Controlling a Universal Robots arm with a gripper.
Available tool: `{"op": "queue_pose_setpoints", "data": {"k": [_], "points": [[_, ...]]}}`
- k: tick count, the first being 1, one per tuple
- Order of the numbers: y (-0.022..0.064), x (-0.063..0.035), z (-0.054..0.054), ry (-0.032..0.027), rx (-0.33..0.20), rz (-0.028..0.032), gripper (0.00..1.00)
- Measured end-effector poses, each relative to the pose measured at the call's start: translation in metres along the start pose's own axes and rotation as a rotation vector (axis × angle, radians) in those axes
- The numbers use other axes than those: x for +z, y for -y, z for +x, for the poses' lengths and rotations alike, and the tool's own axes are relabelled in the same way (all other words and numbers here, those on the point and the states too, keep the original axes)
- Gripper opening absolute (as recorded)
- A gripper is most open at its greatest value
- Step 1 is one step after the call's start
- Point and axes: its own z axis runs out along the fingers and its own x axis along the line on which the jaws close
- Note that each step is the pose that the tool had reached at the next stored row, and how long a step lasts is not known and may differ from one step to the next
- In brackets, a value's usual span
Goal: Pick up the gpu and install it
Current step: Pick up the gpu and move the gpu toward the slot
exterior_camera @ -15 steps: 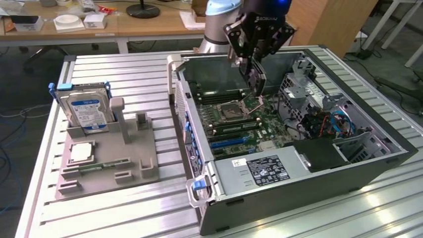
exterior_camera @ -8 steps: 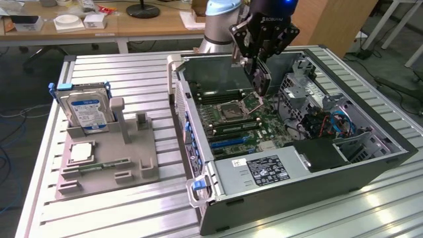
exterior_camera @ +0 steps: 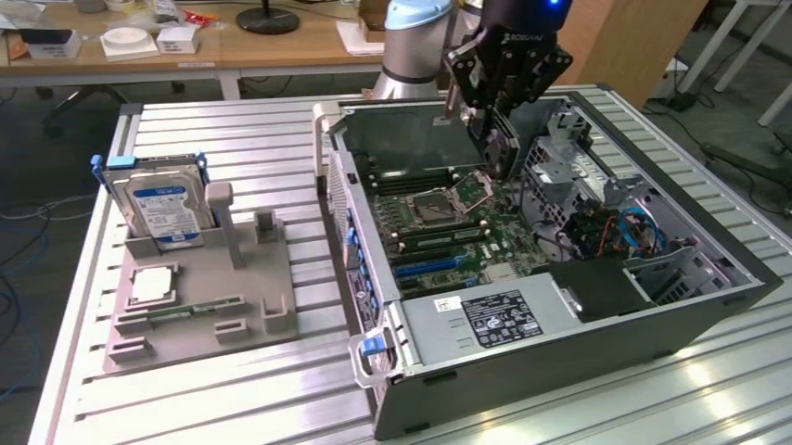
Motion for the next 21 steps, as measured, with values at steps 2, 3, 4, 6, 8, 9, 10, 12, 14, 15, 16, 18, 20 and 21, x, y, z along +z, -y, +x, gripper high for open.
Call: {"op": "queue_pose_setpoints", "data": {"k": [2,3,4,6,8,9,10,12,14,15,16,18,20,21], "points": [[-0.0001,0.0004,-0.004,0.0002,0.002,0.0001,0.27],[-0.0001,0.0006,-0.006,0.0002,0.003,0.0001,0.27],[-0.0001,0.0008,-0.008,0.0002,0.003,0.0001,0.27],[-0.0001,0.0012,-0.012,0.0004,0.005,0.0001,0.27],[-0.0002,0.0016,-0.015,0.0005,0.007,0.0002,0.27],[-0.0002,0.0018,-0.017,0.0005,0.008,0.0003,0.27],[-0.0002,0.002,-0.019,0.0006,0.008,0.0002,0.27],[-0.0003,0.0025,-0.024,0.0007,0.01,0.0002,0.27],[-0.0004,0.0029,-0.028,0.0007,0.012,0.0002,0.27],[-0.0004,0.0031,-0.03,0.0008,0.012,0.0003,0.27],[-0.0004,0.0033,-0.032,0.0008,0.013,0.0004,0.27],[-0.0005,0.0038,-0.036,0.0009,0.014,0.0003,0.27],[-0.0004,0.0038,-0.037,0.0009,0.014,0.0004,0.27],[-0.0004,0.0038,-0.037,0.0009,0.014,0.0004,0.27]]}}
